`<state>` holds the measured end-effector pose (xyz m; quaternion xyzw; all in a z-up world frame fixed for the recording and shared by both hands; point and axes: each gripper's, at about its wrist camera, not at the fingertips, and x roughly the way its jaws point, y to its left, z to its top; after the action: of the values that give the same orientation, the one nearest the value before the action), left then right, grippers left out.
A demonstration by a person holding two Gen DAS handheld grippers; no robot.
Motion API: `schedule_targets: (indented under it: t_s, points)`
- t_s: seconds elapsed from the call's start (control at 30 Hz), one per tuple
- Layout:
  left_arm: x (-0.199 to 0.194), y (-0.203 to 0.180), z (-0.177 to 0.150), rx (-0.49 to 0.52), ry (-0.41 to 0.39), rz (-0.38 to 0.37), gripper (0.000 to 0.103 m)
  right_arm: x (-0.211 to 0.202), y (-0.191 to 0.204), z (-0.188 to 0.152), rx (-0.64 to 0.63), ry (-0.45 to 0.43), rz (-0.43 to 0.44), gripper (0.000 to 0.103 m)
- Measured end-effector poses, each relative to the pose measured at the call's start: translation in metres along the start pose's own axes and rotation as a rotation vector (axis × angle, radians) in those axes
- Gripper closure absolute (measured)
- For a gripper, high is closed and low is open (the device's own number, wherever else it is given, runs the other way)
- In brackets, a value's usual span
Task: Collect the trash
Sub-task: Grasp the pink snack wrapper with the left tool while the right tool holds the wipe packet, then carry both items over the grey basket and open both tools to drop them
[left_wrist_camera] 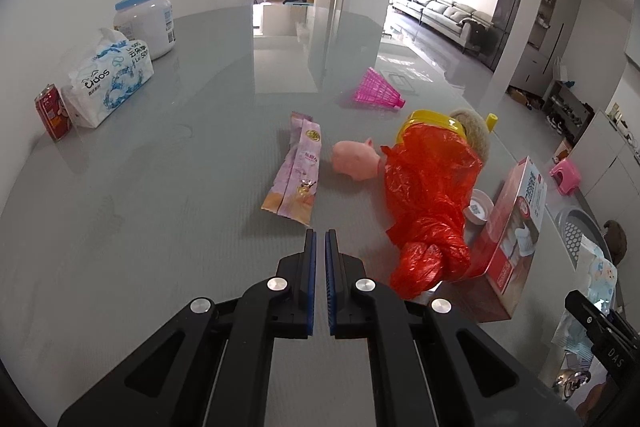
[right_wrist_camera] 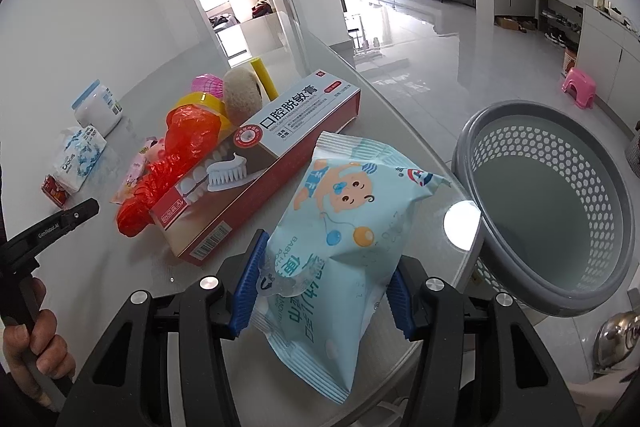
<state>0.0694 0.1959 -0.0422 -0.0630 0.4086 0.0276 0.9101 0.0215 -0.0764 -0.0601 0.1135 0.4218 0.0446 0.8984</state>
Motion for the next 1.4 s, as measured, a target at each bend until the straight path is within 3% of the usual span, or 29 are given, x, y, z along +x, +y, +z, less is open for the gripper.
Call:
schedule_targets:
  t_s: [0.3,0.47,0.97,1.0,1.03,1.2,1.4]
  points:
    - [0.024,0.012,0.017,0.018,0.022,0.042,0.094,0.002,0.002,0.002,-0.001,0.011,-0.002,0.05]
    - [0.039,0.012,0.027,0.023,0.02,0.048,0.053,0.003,0.0,0.003,0.006,0.009,-0.009,0.05]
    - [0.095,0.01,0.048,0.044,0.109,0.067,0.053,0.004,-0.008,0.004,0.021,0.013,-0.012,0.05]
    - [0.097,0.01,0.048,0.043,0.115,0.065,0.055,0.003,-0.009,0.004,0.021,0.012,-0.012,0.05]
    - [0.098,0.01,0.048,0.041,0.12,0.062,0.067,0.003,-0.009,0.004,0.021,0.012,-0.012,0.05]
    - [0.087,0.012,0.045,0.035,0.098,0.057,0.073,0.002,-0.011,0.004,0.027,0.006,-0.013,0.05]
    - [0.043,0.005,0.039,0.051,0.021,0.069,0.073,-0.01,-0.019,0.005,0.038,-0.015,-0.012,0.05]
